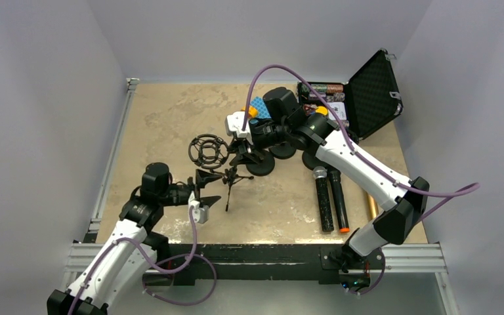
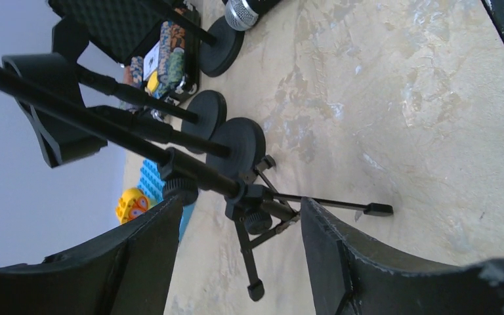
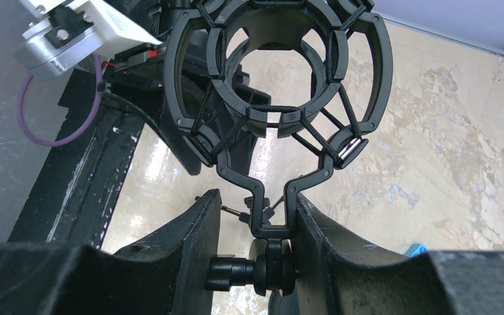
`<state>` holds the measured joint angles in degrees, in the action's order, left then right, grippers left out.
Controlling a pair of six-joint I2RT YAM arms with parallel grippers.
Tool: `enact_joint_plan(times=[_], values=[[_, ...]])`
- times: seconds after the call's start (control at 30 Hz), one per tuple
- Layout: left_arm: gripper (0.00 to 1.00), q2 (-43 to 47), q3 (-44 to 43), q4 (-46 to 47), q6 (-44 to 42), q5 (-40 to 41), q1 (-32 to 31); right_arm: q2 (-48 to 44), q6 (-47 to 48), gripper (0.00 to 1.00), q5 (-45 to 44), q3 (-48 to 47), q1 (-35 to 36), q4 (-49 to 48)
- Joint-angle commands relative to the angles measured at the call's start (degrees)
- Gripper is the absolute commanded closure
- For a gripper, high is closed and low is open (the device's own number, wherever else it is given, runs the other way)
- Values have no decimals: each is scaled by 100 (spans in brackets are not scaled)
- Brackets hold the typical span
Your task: Remove the microphone from the stand
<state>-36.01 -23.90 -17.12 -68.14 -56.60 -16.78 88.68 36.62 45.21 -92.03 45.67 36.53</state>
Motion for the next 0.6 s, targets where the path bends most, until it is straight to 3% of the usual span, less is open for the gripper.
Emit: enact_joint_plan(times=[0.0, 0.2, 0.57], values=[[30, -234, 42, 972, -437, 38, -318, -5, -146, 100, 269, -280, -27, -296], [30, -786, -101, 1559, -185, 360, -471, -9, -151, 100, 269, -282, -26, -305], [34, -1058, -69, 814, -828, 383, -476, 8, -155, 100, 276, -274, -74, -314]])
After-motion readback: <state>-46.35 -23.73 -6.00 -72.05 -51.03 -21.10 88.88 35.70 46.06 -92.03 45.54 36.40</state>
